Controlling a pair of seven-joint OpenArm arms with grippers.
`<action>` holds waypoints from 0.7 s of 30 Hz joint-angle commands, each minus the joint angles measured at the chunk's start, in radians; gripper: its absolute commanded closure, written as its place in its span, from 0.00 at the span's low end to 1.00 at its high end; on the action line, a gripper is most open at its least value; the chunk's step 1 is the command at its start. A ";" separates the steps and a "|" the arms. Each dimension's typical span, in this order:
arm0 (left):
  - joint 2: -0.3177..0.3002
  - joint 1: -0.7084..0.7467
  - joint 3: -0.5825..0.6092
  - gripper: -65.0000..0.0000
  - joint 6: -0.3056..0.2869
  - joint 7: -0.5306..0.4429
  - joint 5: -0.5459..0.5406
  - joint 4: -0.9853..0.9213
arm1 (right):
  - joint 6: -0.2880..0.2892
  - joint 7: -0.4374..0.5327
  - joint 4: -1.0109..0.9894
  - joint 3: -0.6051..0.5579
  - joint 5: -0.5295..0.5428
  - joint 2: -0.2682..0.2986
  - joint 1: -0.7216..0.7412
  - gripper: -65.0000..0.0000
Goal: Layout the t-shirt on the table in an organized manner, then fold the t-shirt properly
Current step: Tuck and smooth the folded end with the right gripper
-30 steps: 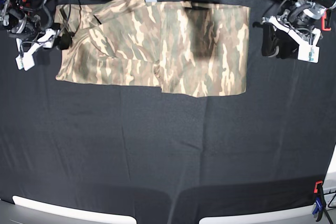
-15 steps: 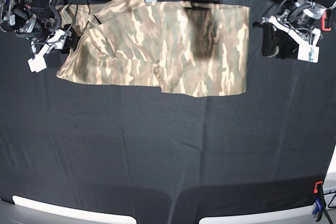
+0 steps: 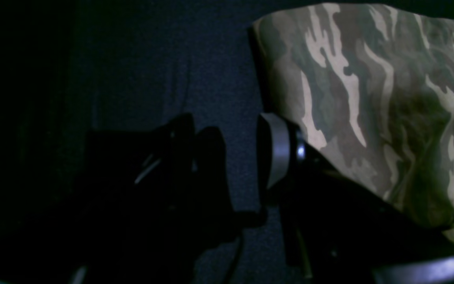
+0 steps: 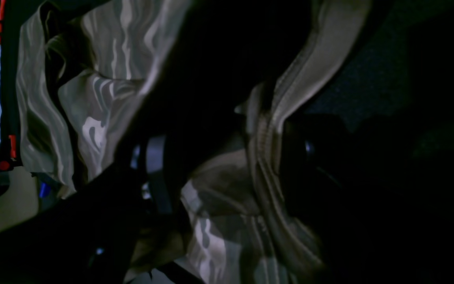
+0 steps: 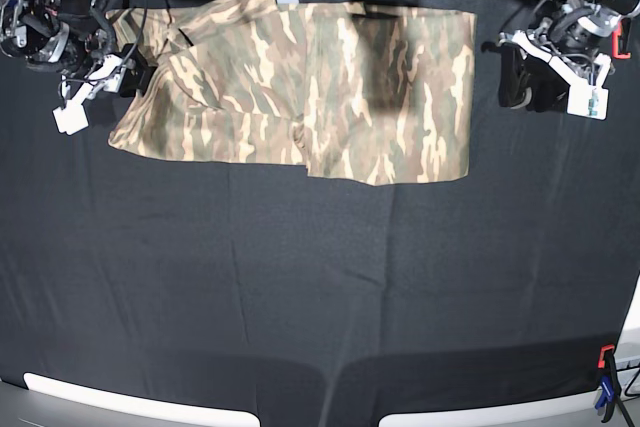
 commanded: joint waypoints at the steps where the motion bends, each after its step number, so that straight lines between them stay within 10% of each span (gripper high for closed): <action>1: -0.009 0.003 -0.005 0.62 -0.004 -0.023 -0.012 0.019 | 0.006 -0.002 0.007 0.003 0.007 0.012 0.002 0.45; 13: -0.009 0.003 -0.005 0.62 -0.004 -0.023 -0.012 0.019 | 0.006 -0.018 0.005 -0.001 -0.130 -0.062 0.103 0.47; 21: -0.009 0.003 -0.005 0.62 -0.004 -0.023 -0.012 0.019 | 0.006 -0.027 0.005 0.002 -0.212 -0.076 0.121 1.00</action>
